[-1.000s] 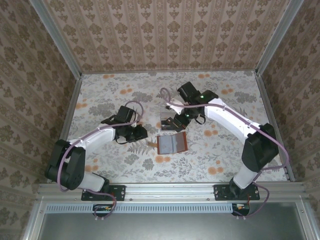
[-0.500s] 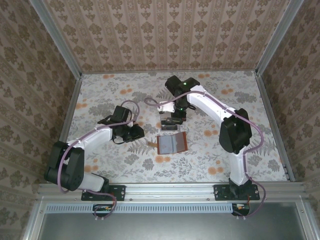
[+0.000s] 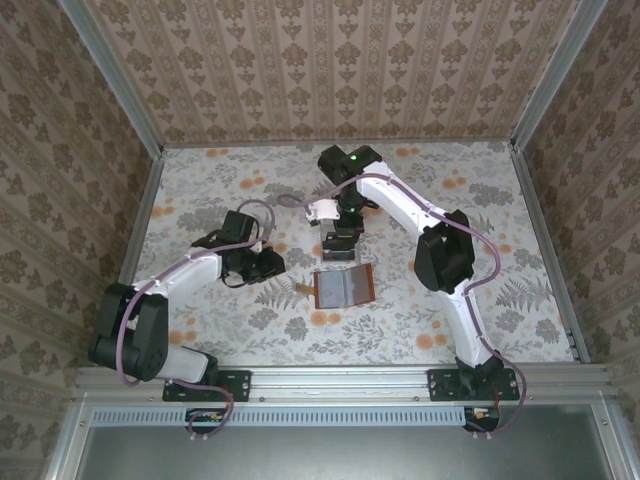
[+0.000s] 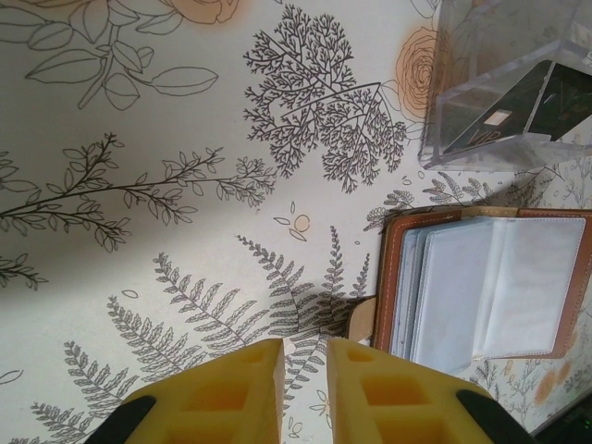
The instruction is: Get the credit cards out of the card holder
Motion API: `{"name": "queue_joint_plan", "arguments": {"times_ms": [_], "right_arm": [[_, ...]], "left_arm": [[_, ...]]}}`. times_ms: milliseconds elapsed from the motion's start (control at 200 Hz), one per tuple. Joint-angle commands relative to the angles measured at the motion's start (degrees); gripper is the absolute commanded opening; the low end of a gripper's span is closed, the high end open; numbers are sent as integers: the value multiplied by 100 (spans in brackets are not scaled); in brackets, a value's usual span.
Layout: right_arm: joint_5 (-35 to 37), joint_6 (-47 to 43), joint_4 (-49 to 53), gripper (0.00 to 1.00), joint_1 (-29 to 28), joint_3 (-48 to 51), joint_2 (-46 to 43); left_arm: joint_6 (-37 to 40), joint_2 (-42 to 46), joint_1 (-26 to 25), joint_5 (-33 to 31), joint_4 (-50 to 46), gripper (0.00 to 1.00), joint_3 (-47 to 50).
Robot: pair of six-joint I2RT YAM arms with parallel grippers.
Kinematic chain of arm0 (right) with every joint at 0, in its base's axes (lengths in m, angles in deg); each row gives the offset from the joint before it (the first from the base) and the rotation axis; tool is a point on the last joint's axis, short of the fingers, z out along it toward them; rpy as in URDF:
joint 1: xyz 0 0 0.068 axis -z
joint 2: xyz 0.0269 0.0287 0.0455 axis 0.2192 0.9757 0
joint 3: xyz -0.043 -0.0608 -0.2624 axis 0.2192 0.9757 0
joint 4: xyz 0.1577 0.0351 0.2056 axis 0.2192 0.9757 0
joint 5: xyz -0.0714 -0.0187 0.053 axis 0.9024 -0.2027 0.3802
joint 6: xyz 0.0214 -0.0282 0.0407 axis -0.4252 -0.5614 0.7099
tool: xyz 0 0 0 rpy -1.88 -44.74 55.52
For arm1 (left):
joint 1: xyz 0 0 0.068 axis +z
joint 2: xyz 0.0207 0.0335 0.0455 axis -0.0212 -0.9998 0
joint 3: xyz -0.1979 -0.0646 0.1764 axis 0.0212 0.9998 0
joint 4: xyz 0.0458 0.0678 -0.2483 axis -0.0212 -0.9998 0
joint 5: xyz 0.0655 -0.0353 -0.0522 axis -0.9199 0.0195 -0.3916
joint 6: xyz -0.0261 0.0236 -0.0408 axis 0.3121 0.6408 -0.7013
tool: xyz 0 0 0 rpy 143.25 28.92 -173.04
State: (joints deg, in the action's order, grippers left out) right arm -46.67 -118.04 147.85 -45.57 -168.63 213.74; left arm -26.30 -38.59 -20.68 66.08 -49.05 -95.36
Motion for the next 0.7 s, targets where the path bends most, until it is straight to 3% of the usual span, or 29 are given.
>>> {"name": "queue_joint_plan", "arguments": {"times_ms": [0, 455, 695], "right_arm": [[-185, -173, 454, 0, -40, -213, 202], [-381, -12, 483, 0, -73, -377, 557], [-181, 227, 347, 15, -85, -502, 593]], "left_arm": [[169, 26, 58, 98, -154, 21, 24], [169, 19, 114, 116, -154, 21, 78], [203, 42, 110, 140, -198, 21, 37]]}}
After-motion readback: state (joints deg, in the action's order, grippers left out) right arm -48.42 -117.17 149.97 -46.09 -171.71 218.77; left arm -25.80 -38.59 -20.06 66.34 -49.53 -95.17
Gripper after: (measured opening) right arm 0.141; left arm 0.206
